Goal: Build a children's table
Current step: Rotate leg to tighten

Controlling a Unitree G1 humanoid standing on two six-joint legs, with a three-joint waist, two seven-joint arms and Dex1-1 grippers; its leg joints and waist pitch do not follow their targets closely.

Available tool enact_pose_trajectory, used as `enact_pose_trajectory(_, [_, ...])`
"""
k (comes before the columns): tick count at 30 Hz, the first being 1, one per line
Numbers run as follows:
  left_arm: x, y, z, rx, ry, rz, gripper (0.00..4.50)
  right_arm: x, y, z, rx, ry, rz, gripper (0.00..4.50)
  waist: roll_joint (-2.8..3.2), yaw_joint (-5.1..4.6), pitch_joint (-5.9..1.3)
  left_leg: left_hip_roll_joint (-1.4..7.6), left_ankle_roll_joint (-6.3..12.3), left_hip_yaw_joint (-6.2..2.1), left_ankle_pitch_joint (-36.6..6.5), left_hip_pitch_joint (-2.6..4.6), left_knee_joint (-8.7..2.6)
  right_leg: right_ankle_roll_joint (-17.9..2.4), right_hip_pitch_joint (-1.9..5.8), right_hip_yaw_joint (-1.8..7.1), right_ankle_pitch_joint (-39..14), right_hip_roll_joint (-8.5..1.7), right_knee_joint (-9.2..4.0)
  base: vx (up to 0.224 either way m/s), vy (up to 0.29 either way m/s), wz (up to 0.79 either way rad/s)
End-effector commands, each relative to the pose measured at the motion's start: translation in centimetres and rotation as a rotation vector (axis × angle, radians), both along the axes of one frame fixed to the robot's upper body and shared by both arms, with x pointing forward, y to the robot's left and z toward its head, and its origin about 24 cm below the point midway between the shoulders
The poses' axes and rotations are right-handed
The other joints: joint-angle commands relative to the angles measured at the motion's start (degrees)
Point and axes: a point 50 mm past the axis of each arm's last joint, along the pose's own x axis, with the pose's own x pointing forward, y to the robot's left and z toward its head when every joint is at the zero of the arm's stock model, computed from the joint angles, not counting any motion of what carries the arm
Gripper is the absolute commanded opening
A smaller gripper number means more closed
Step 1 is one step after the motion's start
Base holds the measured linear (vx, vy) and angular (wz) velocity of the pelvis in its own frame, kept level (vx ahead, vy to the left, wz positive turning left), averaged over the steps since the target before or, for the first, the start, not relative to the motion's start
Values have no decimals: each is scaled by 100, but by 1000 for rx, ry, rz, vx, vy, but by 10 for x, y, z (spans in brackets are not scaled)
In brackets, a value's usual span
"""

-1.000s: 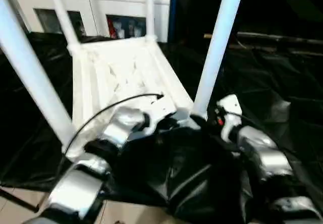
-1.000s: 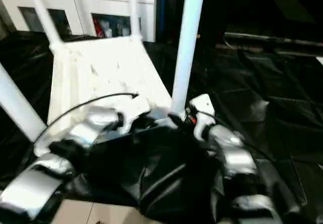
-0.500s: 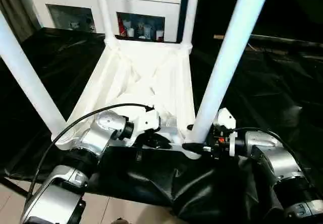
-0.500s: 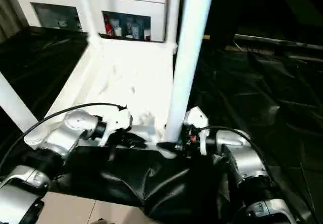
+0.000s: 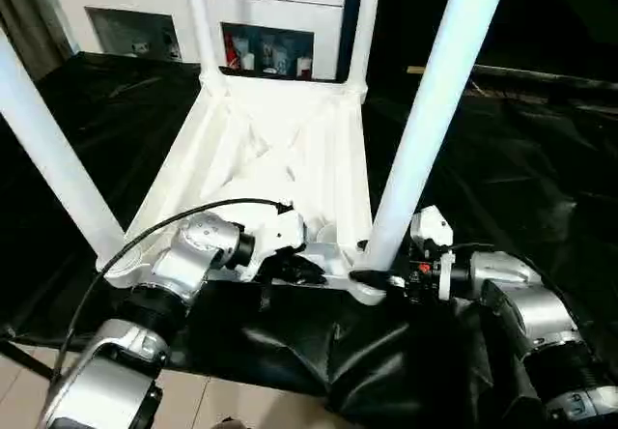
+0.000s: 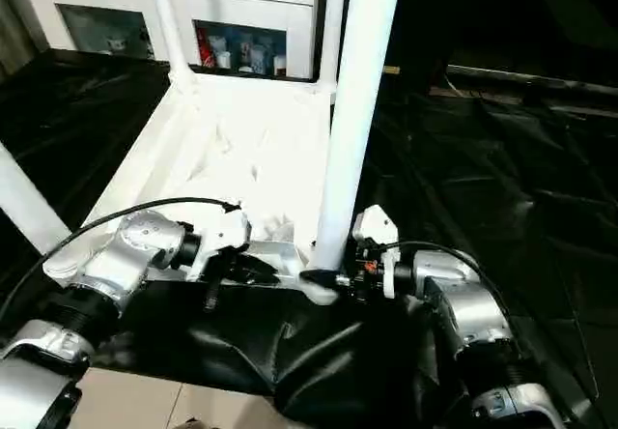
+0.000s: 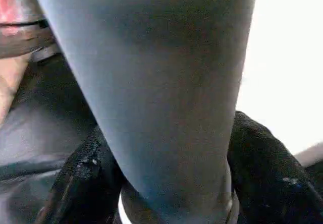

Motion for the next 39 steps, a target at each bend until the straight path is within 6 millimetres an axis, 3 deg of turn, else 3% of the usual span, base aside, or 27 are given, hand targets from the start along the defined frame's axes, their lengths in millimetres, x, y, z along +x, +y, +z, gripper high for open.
enact_pose_trajectory(1, [15,-8,4,-69,-60,195,0,2,4,-17,-49,44,-138,250,-87,-46,-272,186,96,-120,-1500,98,-404,-930,200,222,-2141,-468,-519,0,0,0])
enact_pose_trajectory(3, [20,-15,5,-71,-79,252,0,6,5,-23,-67,57,-242,250,-100,-65,-277,180,60,-133,-1492,75,-415,-855,219,221,-2240,-469,-524,0,0,0])
enact_pose_trajectory(4, [24,-22,6,-73,-95,299,0,9,7,-28,-95,62,-334,248,-41,-95,-264,174,41,-138,-1592,103,-416,-799,169,234,-2376,-472,-544,0,0,0])
enact_pose_trajectory(6, [27,-30,7,-82,-112,351,0,13,9,-33,-122,72,-437,240,-80,-153,-265,161,-9,-148,-1672,102,-418,-744,185,216,-2555,-454,-573,0,0,0])
enact_pose_trajectory(7, [29,-41,8,-101,-112,381,0,16,15,-35,-120,96,-532,240,-69,-188,-264,154,-1,-151,-1689,92,-421,-711,186,213,-2611,-452,-587,0,0,0])
enact_pose_trajectory(11, [24,-66,8,-122,-105,332,0,21,38,-31,-77,85,-533,240,-28,-210,-281,148,103,-146,-1627,83,-412,-749,185,230,-2305,-440,-592,0,0,0])
enact_pose_trajectory(13, [22,-68,8,-120,-101,312,0,22,42,-29,-69,65,-505,259,-32,-218,-281,150,134,-149,-1642,71,-417,-815,209,226,-2169,-439,-567,0,0,0])
enact_pose_trajectory(21, [17,-50,5,-108,-59,204,0,17,42,-9,17,8,-278,309,-44,-197,-284,158,268,-137,-1612,79,-416,-904,238,238,-2012,-453,-566,0,0,0])
enact_pose_trajectory(22, [12,-42,4,-101,-31,140,0,12,36,-5,6,-16,-175,309,-54,-181,-294,165,329,-139,-1537,58,-410,-953,266,236,-1862,-456,-536,0,0,0])
enact_pose_trajectory(24, [9,-38,4,-98,-22,97,0,10,31,-2,-1,-25,-125,309,-45,-181,-296,180,385,-127,-1422,44,-406,-1019,265,244,-1639,-452,-512,0,0,0])
enact_pose_trajectory(27, [-3,-17,2,-58,45,-56,0,3,9,5,-24,-4,-2,309,-28,-137,-306,202,391,-120,-1342,78,-405,-1155,267,240,-1458,-448,-483,0,0,0])
enact_pose_trajectory(29, [-6,-10,2,-48,78,-95,0,-1,4,6,-43,-1,52,309,17,-111,-312,231,384,-103,-1244,82,-407,-1280,257,232,-1121,-421,-440,0,0,0])
enact_pose_trajectory(31, [-10,0,1,-18,130,-133,0,-5,-5,8,-67,10,128,309,21,-32,-349,253,428,-75,-1008,100,-374,-1459,254,226,-503,-408,-360,0,0,0])
enact_pose_trajectory(34, [-11,7,3,-10,151,-143,0,-7,-10,10,-81,23,180,309,17,24,-344,246,485,-74,-897,76,-364,-1546,274,218,-204,-426,-314,0,0,0])
enact_pose_trajectory(39, [-11,9,7,-30,144,-136,0,-3,-10,14,-82,29,216,284,-33,17,-324,229,401,-74,-1027,65,-368,-1472,284,217,-624,-450,-362,0,0,0])
